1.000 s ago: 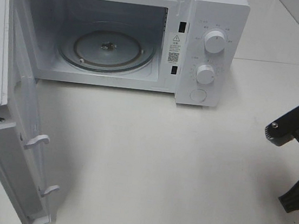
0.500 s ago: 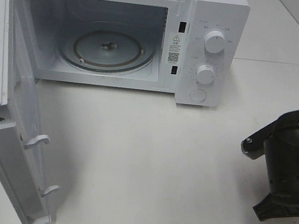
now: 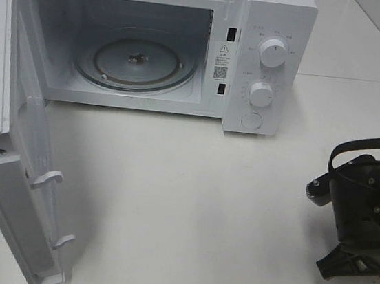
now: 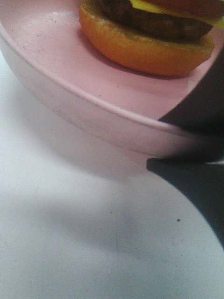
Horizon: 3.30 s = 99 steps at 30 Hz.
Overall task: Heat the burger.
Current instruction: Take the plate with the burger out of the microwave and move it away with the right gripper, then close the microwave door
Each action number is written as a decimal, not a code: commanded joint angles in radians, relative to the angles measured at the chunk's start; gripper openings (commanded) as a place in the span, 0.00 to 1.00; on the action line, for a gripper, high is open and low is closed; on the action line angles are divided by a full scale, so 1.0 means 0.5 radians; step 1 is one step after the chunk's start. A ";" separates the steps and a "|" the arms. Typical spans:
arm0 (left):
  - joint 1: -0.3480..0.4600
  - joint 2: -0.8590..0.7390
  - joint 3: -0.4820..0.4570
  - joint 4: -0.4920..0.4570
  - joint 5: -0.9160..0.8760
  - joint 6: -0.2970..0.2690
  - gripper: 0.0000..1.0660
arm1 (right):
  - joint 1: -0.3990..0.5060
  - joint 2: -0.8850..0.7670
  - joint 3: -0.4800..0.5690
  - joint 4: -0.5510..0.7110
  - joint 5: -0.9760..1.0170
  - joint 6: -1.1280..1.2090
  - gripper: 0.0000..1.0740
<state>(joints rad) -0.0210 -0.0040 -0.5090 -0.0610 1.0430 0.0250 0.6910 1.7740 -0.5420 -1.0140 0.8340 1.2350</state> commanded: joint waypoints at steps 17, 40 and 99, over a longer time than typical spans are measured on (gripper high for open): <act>0.010 -0.036 0.008 -0.008 -0.014 -0.006 0.94 | 0.010 -0.046 -0.008 -0.026 0.106 -0.028 0.46; 0.010 -0.036 0.008 -0.008 -0.014 -0.006 0.94 | 0.016 -1.502 -0.010 0.976 -0.158 -1.336 0.71; 0.010 -0.036 0.008 -0.008 -0.014 -0.006 0.94 | -1.176 -3.462 0.076 1.634 0.348 -2.104 0.71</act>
<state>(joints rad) -0.0210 -0.0040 -0.5090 -0.0610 1.0430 0.0250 0.1140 0.0530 -0.5060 -0.2050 1.0220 0.2050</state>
